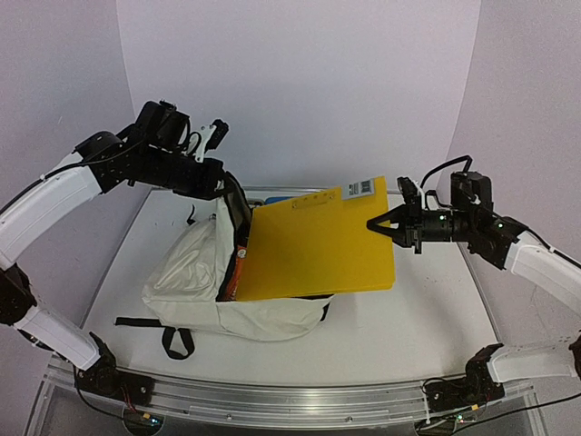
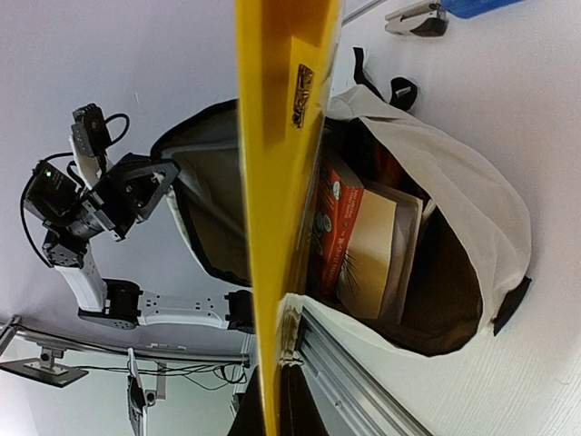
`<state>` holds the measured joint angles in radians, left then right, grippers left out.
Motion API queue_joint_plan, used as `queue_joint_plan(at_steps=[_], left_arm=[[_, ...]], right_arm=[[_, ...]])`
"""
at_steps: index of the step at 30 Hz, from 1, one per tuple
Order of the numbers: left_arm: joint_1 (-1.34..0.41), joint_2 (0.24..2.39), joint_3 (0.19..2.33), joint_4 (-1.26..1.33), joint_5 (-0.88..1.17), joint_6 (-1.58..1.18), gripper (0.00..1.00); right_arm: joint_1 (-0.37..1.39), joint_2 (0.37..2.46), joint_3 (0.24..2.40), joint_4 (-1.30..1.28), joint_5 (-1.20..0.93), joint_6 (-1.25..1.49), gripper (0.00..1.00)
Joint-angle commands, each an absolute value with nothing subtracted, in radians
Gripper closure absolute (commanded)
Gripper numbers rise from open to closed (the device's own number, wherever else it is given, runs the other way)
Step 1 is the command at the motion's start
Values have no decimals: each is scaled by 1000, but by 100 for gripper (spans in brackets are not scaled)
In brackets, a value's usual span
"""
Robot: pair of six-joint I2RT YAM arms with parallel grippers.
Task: Pack the student bag
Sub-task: Place the files in the student bag.
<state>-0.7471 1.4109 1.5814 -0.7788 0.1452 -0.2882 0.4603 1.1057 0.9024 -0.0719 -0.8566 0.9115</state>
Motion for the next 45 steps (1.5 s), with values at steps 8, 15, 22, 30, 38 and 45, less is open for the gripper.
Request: queue_joint_plan(at_steps=[8, 15, 22, 30, 38, 45], left_arm=[[-664, 1342, 1605, -615, 166, -311, 100], [-649, 1325, 1585, -601, 210, -308, 100], [-647, 1278, 1538, -582, 292, -269, 100], [-646, 1231, 1491, -598, 393, -220, 100], [-646, 1218, 1473, -617, 459, -215, 100], [-647, 1228, 1471, -623, 482, -211, 100]], right_arm=[[471, 1056, 894, -103, -909, 896, 100], [500, 1121, 916, -101, -933, 864, 100], [507, 1185, 951, -71, -886, 863, 100], [507, 1265, 993, -20, -832, 896, 100], [507, 1308, 1000, 102, -736, 920, 100], [507, 1322, 970, 250, -699, 1009, 100]])
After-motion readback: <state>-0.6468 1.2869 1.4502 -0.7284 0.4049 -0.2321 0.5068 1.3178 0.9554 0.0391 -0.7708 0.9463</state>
